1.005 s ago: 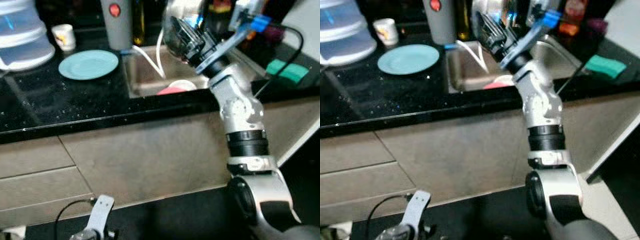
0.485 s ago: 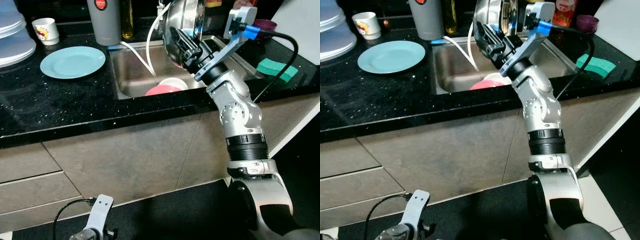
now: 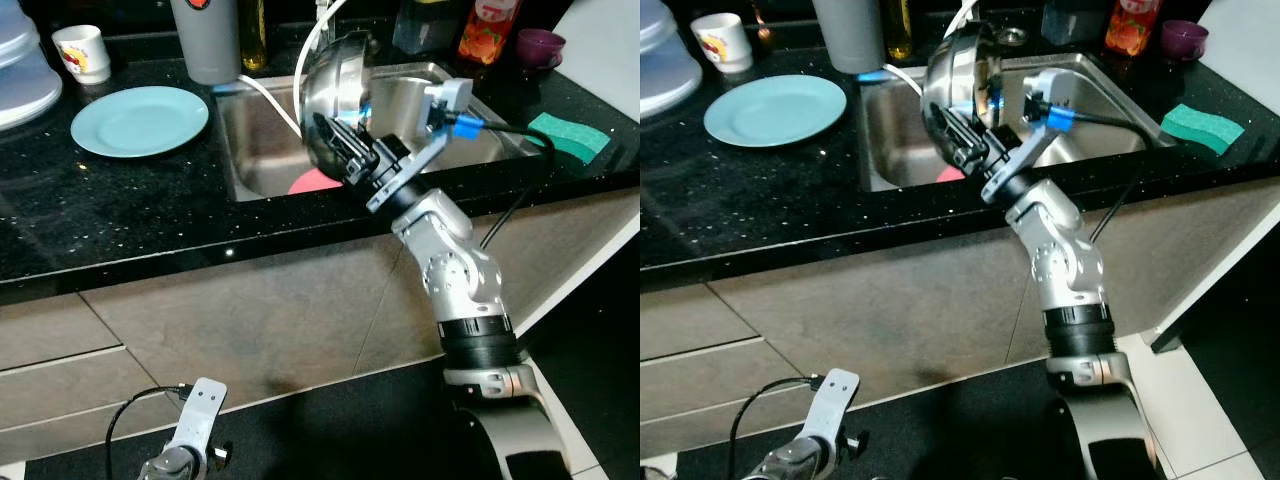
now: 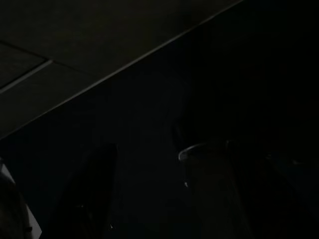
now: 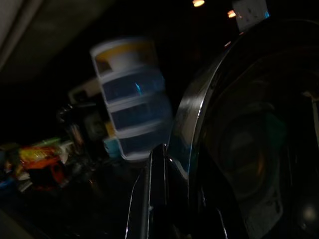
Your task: Kitchen organization
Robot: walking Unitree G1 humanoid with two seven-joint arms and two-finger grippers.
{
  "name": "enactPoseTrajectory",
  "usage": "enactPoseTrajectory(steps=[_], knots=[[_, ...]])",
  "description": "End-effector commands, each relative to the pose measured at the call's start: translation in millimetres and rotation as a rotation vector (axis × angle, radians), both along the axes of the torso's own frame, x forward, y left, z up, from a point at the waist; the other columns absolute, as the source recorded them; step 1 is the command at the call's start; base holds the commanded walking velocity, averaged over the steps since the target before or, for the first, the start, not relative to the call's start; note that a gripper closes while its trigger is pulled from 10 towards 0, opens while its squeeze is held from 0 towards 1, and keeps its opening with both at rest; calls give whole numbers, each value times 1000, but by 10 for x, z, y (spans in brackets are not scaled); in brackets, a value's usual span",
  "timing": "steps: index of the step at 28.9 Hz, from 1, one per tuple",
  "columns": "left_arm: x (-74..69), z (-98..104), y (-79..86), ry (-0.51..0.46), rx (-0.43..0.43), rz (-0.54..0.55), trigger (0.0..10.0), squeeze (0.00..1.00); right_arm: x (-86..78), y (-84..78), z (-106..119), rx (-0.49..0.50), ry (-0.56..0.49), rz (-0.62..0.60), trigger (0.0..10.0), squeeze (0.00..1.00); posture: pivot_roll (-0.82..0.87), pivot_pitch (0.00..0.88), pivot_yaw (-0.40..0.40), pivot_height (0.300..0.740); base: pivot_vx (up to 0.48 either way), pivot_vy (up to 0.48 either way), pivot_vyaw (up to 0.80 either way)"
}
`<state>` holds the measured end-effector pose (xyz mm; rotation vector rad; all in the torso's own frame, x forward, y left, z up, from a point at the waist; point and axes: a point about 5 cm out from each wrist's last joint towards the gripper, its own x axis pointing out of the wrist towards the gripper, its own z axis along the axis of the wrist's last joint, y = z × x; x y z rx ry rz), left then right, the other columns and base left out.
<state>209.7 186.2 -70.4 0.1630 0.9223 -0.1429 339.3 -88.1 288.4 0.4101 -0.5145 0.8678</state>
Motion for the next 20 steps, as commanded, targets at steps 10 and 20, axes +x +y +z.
enactPoseTrajectory(steps=[10, 20], knots=[[-125, -66, 12, 9, 22, 41, 10000, 0, -175, 90, -200, 42, 37, 36, 10000, 0, 43, 0, 12, 740, 0, 0, 0], [-214, -108, 68, 52, 41, 48, 10000, 0, -186, 104, -237, 67, 70, 21, 10000, 0, 61, 0, 9, 740, 0, 0, 0]])
